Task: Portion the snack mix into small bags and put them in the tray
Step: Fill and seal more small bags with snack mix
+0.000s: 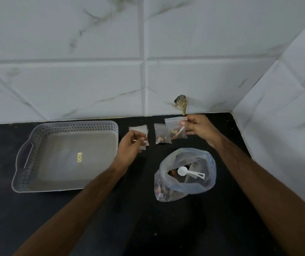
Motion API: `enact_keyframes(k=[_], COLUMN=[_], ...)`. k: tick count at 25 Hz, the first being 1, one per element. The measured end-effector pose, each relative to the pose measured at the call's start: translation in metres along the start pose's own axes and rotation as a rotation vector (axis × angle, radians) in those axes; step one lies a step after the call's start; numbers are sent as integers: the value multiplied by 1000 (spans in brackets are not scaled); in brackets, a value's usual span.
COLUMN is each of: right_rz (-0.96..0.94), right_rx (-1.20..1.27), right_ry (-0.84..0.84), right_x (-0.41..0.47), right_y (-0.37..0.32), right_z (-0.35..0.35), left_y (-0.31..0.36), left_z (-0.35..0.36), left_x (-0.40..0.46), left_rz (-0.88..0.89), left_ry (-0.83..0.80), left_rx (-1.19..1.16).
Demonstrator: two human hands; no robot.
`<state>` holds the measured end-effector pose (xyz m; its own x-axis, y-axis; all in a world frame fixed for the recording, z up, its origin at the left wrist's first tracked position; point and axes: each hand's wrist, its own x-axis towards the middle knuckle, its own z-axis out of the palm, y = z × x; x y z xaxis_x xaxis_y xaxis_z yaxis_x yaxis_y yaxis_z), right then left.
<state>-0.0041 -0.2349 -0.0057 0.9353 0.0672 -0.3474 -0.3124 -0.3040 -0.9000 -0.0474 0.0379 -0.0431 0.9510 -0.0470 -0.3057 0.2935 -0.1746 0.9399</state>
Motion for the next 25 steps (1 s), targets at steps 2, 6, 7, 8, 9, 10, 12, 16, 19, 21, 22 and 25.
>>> enact_keyframes(k=[2, 6, 7, 8, 9, 10, 12, 16, 19, 21, 22, 25], right_rz=[35, 204, 246, 276, 293, 299, 287, 267, 179, 74, 33, -42], right_rx=[-26, 5, 25, 33, 24, 6, -35, -330, -577, -554, -501, -407], right_ry=[23, 5, -1, -9, -10, -2, 43, 112, 184, 184, 152, 13], right_x=[13, 42, 47, 53, 58, 62, 69, 67, 46, 26, 15, -9], right_y=[13, 42, 48, 52, 56, 59, 61, 55, 45, 33, 25, 7], right_z=[-3, -6, -5, -5, -4, -4, -5, -11, -8, 1, 8, 32], left_y=[-13, -24, -25, -27, -28, -27, -24, -21, -23, -25, -26, -24], left_z=[-2, -3, -3, -3, -2, -1, 0, -1, -6, -10, -11, -8], left_x=[1, 17, 23, 29, 35, 41, 51, 65, 65, 64, 63, 63], left_rz=[-16, 117, 168, 211, 239, 253, 261, 268, 220, 233, 249, 296], left_ry=[-20, -52, -46, -39, -41, -49, -61, -40, -82, -100, -102, -126], left_rx=[103, 412, 505, 595, 685, 780, 976, 1279, 1387, 1444, 1477, 1631])
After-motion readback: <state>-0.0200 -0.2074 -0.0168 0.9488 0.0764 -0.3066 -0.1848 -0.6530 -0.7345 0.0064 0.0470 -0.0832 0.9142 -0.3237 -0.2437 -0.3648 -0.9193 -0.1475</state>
